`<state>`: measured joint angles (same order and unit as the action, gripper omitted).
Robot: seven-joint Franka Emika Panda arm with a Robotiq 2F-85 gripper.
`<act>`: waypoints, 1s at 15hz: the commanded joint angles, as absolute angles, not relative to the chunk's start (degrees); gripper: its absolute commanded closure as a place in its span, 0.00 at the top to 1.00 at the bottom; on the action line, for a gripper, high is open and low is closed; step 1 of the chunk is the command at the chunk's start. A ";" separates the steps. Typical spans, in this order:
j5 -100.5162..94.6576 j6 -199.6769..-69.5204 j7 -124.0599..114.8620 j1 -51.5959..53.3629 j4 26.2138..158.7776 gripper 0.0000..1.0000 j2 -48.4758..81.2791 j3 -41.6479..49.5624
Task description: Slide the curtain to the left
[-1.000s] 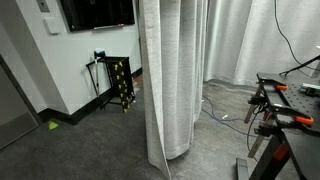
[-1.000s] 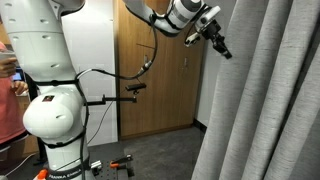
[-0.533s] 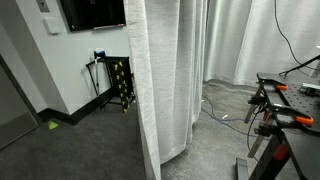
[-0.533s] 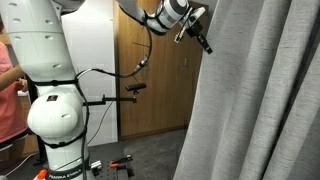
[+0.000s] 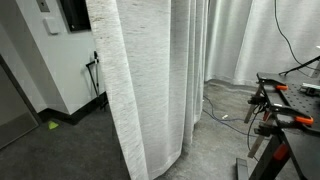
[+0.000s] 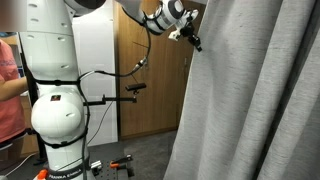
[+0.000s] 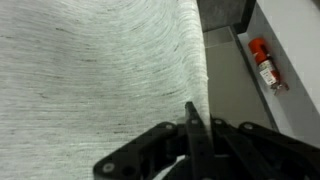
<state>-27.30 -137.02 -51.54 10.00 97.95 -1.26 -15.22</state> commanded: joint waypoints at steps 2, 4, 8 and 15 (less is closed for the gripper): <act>-24.66 -138.46 -39.58 14.03 88.02 0.01 8.96 -16.27; -24.96 -137.60 -35.29 16.26 83.94 0.01 12.13 -16.53; -24.40 -135.93 -27.12 21.65 78.05 0.01 18.06 -16.47; -24.15 -134.82 -15.85 28.32 71.94 0.01 22.55 -16.32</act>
